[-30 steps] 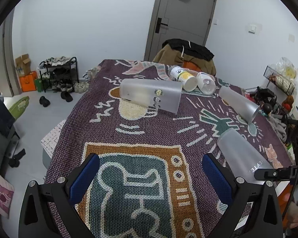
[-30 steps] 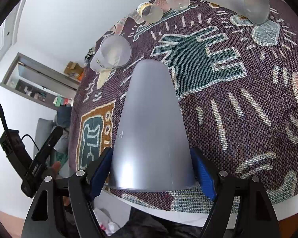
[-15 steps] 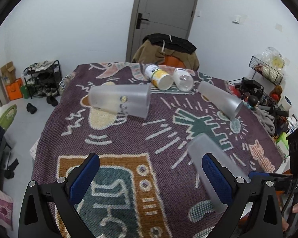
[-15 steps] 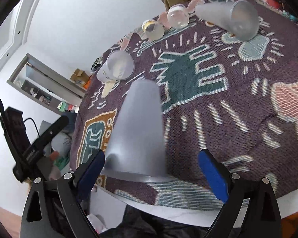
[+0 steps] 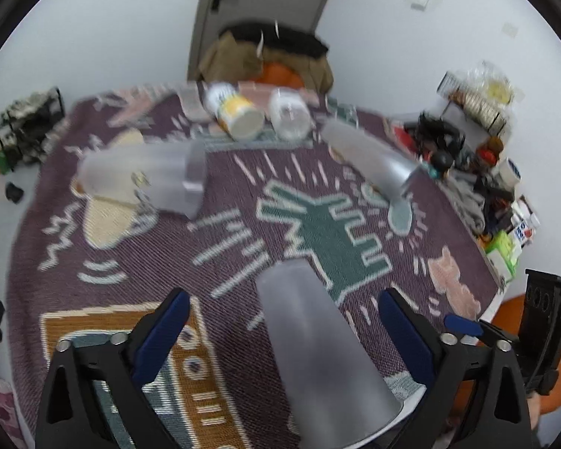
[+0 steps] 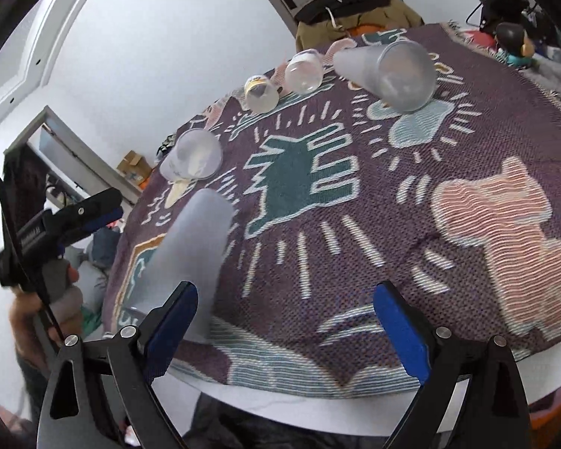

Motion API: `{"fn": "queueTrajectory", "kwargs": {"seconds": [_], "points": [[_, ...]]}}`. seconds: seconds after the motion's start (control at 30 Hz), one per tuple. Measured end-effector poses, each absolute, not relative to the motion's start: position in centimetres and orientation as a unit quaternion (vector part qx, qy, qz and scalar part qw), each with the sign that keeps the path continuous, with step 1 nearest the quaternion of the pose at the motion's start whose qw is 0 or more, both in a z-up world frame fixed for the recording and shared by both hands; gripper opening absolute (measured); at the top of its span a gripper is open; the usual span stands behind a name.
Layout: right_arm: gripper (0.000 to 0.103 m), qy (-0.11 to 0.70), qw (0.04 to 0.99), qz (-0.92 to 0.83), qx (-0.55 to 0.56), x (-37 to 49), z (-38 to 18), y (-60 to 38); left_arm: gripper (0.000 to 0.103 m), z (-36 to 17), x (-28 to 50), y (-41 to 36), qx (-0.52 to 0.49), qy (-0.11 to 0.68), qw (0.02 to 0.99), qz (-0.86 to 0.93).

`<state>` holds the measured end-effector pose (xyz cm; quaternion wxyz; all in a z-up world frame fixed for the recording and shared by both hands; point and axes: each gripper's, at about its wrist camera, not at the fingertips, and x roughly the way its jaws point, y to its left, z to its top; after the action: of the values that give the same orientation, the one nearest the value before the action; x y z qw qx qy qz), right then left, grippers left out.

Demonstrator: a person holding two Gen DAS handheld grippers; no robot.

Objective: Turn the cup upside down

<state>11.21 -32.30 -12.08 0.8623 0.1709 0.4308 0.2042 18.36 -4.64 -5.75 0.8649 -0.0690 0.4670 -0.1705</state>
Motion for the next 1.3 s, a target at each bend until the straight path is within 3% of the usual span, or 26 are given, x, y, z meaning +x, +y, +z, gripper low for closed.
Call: {"fn": "queueTrajectory", "kwargs": {"seconds": [0.07,0.2,0.83,0.97,1.1,1.3], "points": [[0.096,0.431,0.862,0.202,0.172,11.2,-12.4,-32.7,0.087,-6.5,19.4,-4.9,-0.075,0.495,0.848,-0.175],[0.096,0.433,0.863,0.195,0.174,11.4,-13.0,-33.4,0.084,-7.7,21.1,-5.6,-0.088,0.541,0.817,-0.181],[0.096,0.404,0.887,0.173,0.138,11.4,-13.3,-33.9,0.084,-11.4,25.9,-9.4,-0.070,0.651,0.737,-0.167],[0.096,0.398,0.892,0.173,0.129,11.4,-13.3,-33.7,0.077,-12.2,26.7,-9.6,-0.070,0.665,0.726,-0.162],[0.096,0.394,0.895,0.170,0.124,11.5,-13.3,-33.8,0.062,-13.1,27.2,-9.8,-0.069,0.682,0.711,-0.159],[0.096,0.396,0.894,0.168,0.126,11.7,-13.4,-34.0,0.061,-12.2,27.2,-10.0,-0.066,0.670,0.721,-0.166]]}}
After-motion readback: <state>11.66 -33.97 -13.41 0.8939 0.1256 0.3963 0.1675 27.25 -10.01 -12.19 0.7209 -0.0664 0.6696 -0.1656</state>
